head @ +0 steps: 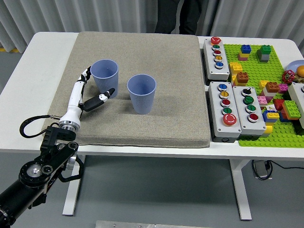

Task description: Pick cup pour cup place

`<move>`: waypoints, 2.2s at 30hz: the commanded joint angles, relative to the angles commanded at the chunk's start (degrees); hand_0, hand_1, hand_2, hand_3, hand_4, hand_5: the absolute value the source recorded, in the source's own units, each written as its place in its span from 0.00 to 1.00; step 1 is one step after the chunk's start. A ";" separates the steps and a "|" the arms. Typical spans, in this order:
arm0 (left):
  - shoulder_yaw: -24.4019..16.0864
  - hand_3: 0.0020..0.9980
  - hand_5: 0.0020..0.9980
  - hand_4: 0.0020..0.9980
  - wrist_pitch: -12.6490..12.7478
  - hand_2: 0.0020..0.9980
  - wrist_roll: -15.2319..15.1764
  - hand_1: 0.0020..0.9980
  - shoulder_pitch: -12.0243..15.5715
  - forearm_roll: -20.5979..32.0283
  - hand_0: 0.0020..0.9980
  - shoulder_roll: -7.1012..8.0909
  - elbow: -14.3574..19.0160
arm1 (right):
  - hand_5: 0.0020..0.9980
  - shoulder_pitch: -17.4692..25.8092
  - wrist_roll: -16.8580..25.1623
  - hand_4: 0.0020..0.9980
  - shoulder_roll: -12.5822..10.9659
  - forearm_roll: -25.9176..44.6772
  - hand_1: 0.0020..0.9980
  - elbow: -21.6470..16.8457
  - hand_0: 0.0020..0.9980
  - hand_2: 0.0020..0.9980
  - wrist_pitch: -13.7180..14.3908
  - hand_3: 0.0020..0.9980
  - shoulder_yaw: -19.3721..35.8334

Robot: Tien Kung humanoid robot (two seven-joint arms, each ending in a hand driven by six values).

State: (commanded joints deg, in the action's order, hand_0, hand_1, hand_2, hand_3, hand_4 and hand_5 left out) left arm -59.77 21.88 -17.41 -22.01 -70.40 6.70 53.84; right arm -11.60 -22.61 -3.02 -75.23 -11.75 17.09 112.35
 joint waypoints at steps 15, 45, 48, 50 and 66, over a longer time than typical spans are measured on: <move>1.64 1.00 0.38 0.94 0.21 1.00 0.25 0.97 -2.66 0.68 0.98 0.12 -1.81 | 0.17 -0.58 0.11 0.00 -0.13 0.54 0.61 0.08 0.67 0.55 0.09 0.55 -0.22; 4.39 1.00 0.41 0.93 0.68 1.00 0.32 0.96 -5.62 2.25 0.96 -0.83 -5.23 | 0.17 -0.90 0.09 0.00 -0.18 0.20 0.61 0.13 0.67 0.55 -0.07 0.55 0.10; 4.55 1.00 0.41 0.93 0.73 1.00 0.29 0.96 -5.97 2.41 0.96 -0.97 -5.58 | 0.17 -0.99 0.10 0.00 -0.21 0.29 0.61 0.15 0.67 0.55 -0.06 0.55 0.04; 4.64 1.00 0.41 0.93 0.76 1.00 0.27 0.96 -6.14 2.51 0.96 -1.03 -5.77 | 0.17 -1.01 0.11 0.00 -0.22 0.36 0.61 0.15 0.67 0.55 -0.04 0.55 0.00; 6.13 1.00 0.40 0.93 1.52 1.00 0.14 0.96 -7.80 3.82 0.95 -0.92 -7.96 | 0.17 -0.90 -0.04 0.00 -0.24 0.19 0.61 0.13 0.67 0.55 -0.12 0.55 0.02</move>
State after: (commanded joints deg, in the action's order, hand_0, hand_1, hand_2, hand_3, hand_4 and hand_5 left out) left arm -53.63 23.39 -17.27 -29.81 -66.57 5.78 45.88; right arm -12.50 -22.65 -3.26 -75.04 -11.61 16.98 112.36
